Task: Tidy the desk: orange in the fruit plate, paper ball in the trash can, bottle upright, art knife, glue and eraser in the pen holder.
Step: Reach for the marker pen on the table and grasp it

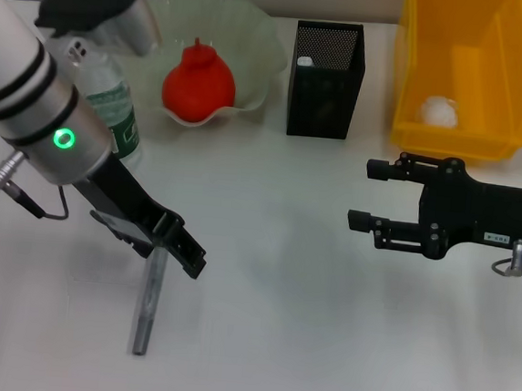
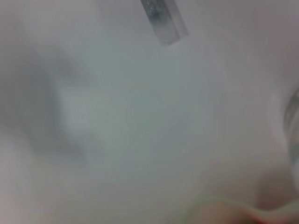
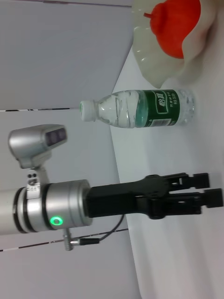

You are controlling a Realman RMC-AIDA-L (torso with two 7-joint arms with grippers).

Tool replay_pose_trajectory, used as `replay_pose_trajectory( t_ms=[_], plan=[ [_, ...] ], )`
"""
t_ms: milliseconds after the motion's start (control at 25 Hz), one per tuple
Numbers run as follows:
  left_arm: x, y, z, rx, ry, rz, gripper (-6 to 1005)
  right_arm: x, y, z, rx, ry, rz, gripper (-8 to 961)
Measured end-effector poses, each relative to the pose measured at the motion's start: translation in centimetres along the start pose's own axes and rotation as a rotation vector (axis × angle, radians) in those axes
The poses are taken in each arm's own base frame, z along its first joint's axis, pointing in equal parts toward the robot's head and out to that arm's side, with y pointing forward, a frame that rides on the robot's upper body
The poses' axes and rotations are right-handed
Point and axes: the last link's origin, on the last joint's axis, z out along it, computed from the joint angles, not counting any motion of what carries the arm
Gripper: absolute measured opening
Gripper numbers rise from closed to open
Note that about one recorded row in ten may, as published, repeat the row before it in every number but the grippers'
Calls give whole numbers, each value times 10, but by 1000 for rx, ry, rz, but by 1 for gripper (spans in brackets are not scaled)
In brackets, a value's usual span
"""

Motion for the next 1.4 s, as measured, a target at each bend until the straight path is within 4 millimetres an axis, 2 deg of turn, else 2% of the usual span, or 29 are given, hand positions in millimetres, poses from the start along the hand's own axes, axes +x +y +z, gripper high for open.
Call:
replay_pose_trajectory(
  t_ms=[200,680,880,1160,1400],
  plan=[
    [2,0,13,25,-6,15,718,-1,0,0,-1,-3,-2,729],
    [2,-8,16,96,-16,21,713,-3,-1,-1,4,-15,-4,730],
    [2,-7,17,98,-19,24,658,-3,0,-1,3,-16,-2,730],
    [3,-6,23,108,-26,41,659,-4,1,-1,-5,-20,-1,730],
    [2,-8,29,108,-45,38,595,-3,1,-1,-5,-20,0,729]
  ],
)
